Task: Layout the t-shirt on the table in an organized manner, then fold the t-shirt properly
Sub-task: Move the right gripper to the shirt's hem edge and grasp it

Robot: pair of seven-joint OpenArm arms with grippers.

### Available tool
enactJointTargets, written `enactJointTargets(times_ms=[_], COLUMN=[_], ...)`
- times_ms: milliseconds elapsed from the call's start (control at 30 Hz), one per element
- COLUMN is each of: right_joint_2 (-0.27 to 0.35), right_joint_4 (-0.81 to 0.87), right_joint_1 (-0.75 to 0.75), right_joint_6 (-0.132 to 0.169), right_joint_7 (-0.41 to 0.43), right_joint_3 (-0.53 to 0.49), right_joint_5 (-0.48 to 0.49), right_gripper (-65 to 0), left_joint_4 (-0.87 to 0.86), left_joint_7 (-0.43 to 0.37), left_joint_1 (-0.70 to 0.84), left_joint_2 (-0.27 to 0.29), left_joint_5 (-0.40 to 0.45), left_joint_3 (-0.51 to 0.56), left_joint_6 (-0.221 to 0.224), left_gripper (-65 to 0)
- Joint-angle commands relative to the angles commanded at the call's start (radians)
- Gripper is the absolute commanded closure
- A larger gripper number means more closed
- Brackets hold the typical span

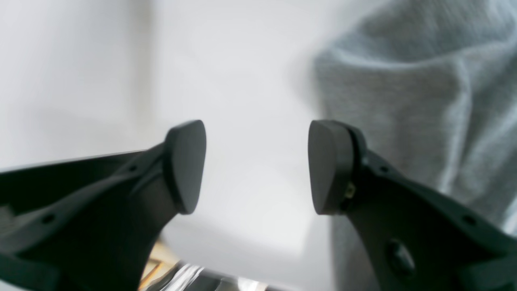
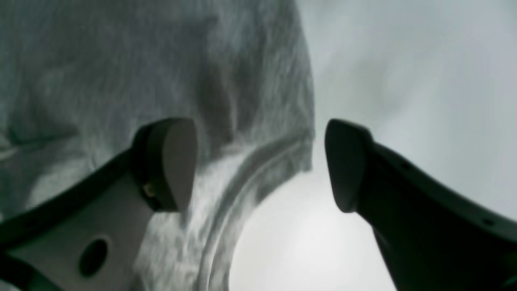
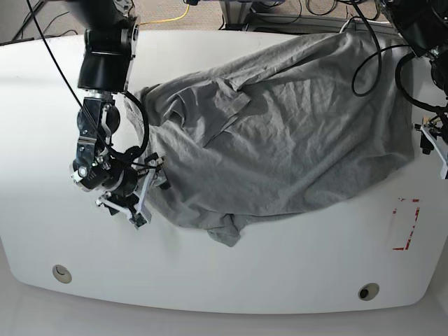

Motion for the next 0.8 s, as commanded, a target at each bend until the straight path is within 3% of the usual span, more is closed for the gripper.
enactJointTargets(times_ms=[467,667,800], right_joint_2=[-0.020,-0.020,-0.020], right_joint_4=[-0.695,-0.813,-0.830], right_joint_1=[0.324,0.342,0.328], right_joint_6=[0.000,0.000,0.000], right_joint_7=[0.393,0.502,0.514], right_joint_3=[-0.002,-0.003,-0.003], right_joint_5=[-0.008,-0.009,-0.009], right_gripper=[-47.4,-47.4,-47.2], left_joint_4=[-0.032,-0.028,-0.026], left_joint_7=[-0.002,-0.002,-0.002], left_joint_1=[-0.009,0.003,0.009], left_joint_2=[0.000,0.000,0.000], left_joint_5=[0.000,-0.002,-0.002], left_joint_3=[-0.003,-0.005,-0.005], left_joint_6=[0.000,0.000,0.000], left_gripper=[-37.6,-37.5,-37.5])
